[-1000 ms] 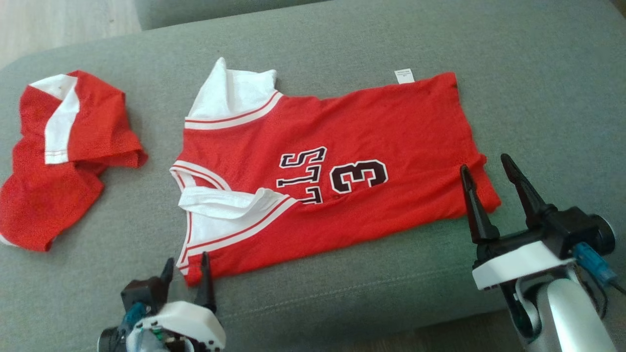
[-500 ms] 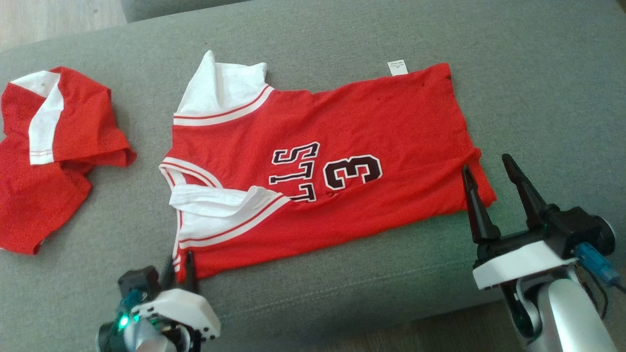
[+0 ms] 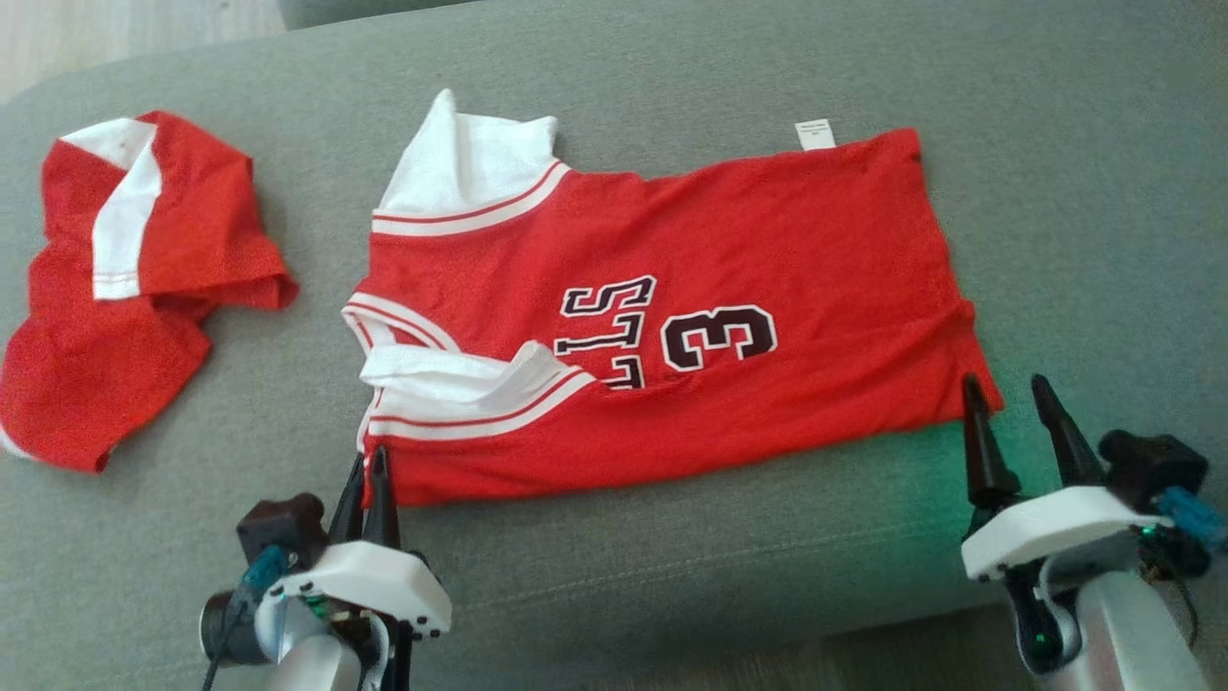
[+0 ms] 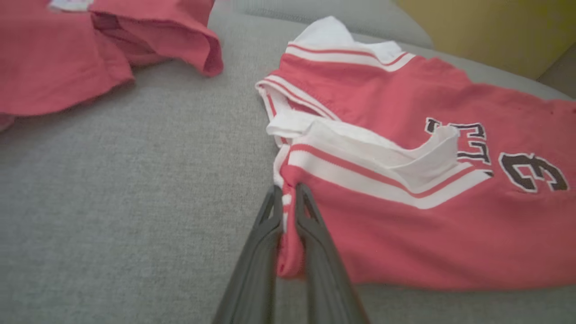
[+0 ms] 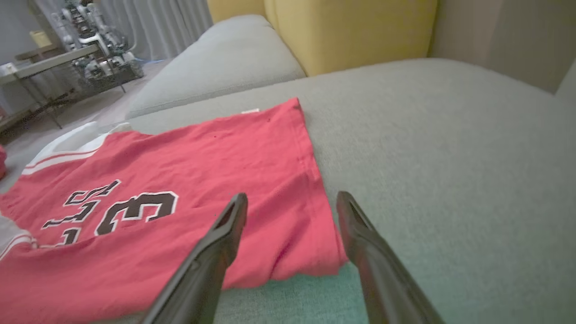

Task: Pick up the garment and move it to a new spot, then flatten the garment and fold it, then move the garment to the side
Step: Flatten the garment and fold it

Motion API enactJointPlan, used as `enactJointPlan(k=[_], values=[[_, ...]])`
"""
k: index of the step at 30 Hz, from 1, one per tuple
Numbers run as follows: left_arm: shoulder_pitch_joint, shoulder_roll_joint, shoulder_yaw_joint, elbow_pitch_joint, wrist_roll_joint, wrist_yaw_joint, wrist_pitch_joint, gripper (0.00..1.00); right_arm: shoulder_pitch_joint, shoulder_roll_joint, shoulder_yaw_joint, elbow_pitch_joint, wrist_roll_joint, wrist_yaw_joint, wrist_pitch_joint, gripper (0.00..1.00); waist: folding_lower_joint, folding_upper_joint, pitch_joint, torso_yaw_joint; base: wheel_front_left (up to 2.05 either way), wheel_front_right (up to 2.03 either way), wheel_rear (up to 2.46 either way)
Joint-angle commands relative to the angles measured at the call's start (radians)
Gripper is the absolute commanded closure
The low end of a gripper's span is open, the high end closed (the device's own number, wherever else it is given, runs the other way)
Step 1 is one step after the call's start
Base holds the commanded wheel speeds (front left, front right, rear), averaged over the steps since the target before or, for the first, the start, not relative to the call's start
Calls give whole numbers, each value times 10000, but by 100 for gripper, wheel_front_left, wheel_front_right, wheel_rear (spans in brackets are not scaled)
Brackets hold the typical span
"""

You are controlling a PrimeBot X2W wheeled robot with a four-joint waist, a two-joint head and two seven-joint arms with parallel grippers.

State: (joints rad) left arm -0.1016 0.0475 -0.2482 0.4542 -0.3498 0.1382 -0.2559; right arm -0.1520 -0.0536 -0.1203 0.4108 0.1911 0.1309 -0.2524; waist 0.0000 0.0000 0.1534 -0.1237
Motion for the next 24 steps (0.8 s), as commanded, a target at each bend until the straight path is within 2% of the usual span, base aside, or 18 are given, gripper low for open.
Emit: enactJointPlan(k=[1,5,14,24], values=[[-42,28,302,-496,142,75,-59,100,-560,28,145,68,491,-2,-93,0,0,0,0,111,0,0,0],[165,28,93,-970,259,72,-59,100,-1101,31,-121,1422,2087,-2,-93,0,0,0,36,324,0,0,0],[153,28,-333,-1220,185,123,-59,100,-1976,32,-1172,3416,1485,-2,-93,0,0,0,145,651,0,0,0],[88,28,-300,-1251,223,132,-59,100,-2477,33,-943,4562,1771,-2,-93,0,0,0,282,663,0,0,0]])
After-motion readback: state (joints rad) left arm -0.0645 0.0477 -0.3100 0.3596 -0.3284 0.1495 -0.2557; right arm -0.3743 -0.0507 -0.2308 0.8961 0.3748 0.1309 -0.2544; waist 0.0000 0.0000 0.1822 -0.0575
